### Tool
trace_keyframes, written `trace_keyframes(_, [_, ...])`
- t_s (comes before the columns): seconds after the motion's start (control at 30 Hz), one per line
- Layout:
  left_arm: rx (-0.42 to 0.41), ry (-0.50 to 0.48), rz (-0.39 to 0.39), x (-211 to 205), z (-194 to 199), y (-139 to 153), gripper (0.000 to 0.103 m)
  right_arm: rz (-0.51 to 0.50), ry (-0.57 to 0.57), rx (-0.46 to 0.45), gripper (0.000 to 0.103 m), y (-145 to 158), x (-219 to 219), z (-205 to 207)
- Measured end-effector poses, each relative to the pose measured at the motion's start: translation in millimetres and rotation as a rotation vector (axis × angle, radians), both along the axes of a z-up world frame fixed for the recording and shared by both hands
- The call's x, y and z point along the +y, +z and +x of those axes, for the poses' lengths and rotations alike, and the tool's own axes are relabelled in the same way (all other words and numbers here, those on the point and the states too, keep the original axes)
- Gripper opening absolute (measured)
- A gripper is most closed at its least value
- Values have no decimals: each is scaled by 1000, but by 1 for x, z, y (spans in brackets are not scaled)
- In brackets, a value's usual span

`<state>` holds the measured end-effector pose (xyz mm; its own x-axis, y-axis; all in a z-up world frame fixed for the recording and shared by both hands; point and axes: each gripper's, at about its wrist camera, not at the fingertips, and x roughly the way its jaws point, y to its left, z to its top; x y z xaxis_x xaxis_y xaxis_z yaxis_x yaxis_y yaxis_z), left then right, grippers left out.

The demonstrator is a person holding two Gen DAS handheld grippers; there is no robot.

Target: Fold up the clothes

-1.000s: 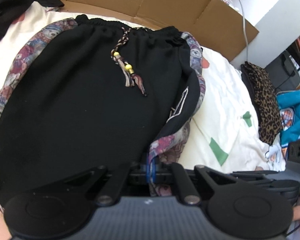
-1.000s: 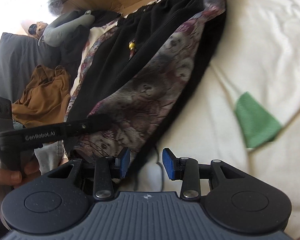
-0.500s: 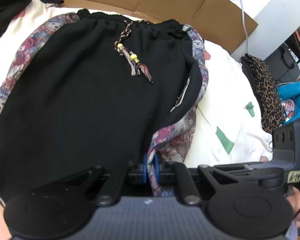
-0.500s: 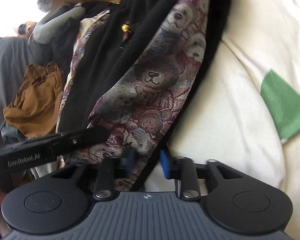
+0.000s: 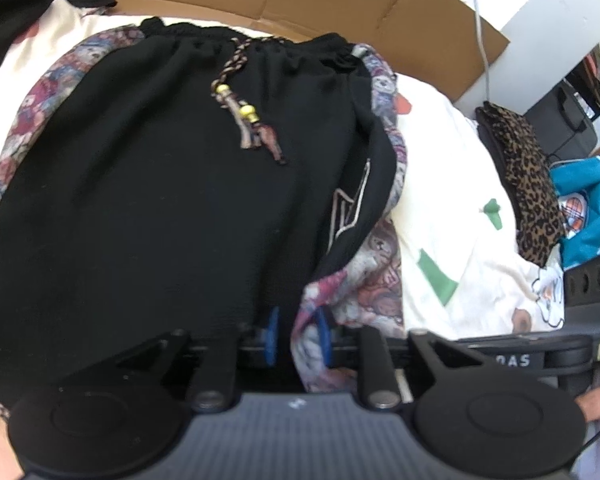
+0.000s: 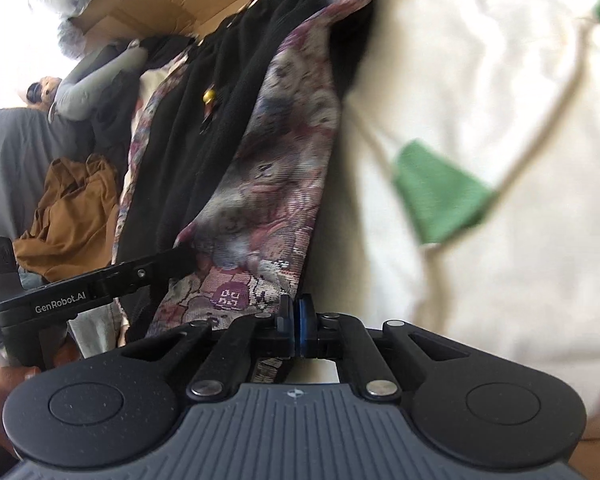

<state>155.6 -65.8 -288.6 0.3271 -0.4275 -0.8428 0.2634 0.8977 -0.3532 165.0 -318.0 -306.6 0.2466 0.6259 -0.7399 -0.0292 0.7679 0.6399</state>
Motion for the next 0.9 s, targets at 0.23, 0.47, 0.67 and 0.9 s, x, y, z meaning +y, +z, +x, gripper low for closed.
trace_keyframes(0.23, [-1,-67,5,-26,-4,-1,33,-61,-58,-10,0,7,-56,-5])
trace_keyframes(0.47, [4,-86,37,-41,-2,-4,33,-99,-82,-28,0,13,-95,-6])
trace_keyframes(0.67, [12,-110,60,-44,-6,-7,34,-128,-105,-36,0,23,-123,-1])
trace_keyframes(0.9, [20,-133,85,-45,-11,-8,35,-37,-220,96,4,-1,-140,-2])
